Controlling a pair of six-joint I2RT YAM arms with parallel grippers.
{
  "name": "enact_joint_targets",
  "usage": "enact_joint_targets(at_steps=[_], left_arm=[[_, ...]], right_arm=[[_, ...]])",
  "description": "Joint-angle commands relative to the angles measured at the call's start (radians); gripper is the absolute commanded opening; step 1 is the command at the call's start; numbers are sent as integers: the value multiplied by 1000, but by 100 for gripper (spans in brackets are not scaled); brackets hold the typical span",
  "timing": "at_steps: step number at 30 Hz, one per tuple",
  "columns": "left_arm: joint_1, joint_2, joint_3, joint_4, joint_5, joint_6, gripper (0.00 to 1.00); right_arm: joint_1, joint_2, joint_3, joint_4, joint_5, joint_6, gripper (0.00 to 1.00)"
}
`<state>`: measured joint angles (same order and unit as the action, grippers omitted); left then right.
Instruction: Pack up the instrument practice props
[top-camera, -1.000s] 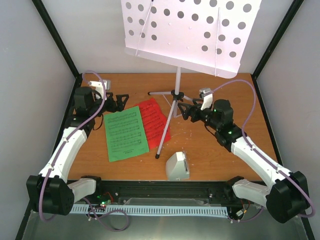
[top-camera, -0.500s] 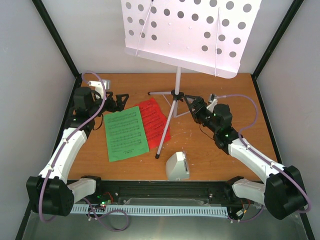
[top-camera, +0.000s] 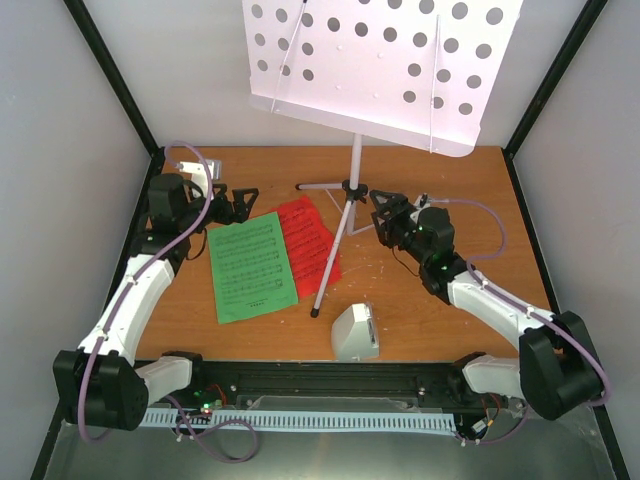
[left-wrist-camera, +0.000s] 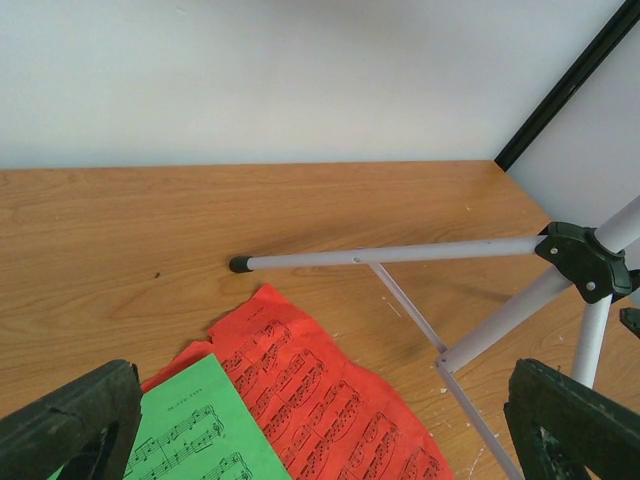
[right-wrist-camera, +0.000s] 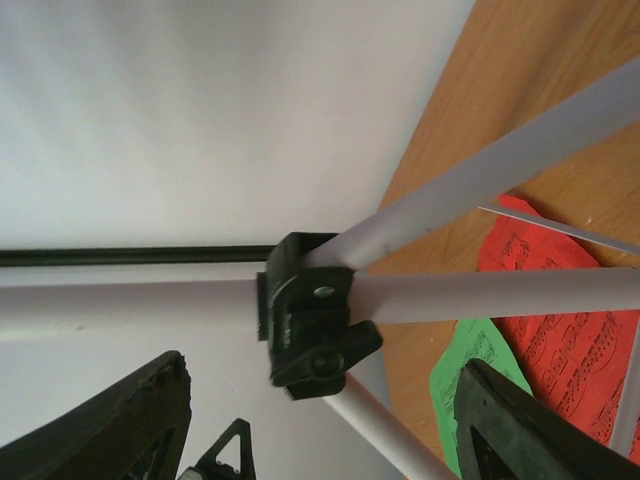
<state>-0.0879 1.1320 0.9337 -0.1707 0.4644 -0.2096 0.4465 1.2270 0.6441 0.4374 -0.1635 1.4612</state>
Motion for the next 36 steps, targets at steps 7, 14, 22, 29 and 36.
enact_joint_targets(at_steps=[7, 14, 22, 29, 36], left_arm=[[-3, 17, 14, 20, 1, 25, 100], [-3, 10, 13, 20, -4, 27, 99], [-3, 21, 13, 20, 1, 26, 100], [-3, 28, 11, 25, 8, 23, 99], [-3, 29, 7, 32, 19, 17, 99]], right_arm=[[45, 72, 34, 54, 70, 140, 70], [56, 82, 45, 48, 103, 148, 56], [64, 90, 49, 58, 115, 166, 51], [77, 98, 54, 80, 116, 179, 54], [90, 106, 74, 81, 131, 184, 47]])
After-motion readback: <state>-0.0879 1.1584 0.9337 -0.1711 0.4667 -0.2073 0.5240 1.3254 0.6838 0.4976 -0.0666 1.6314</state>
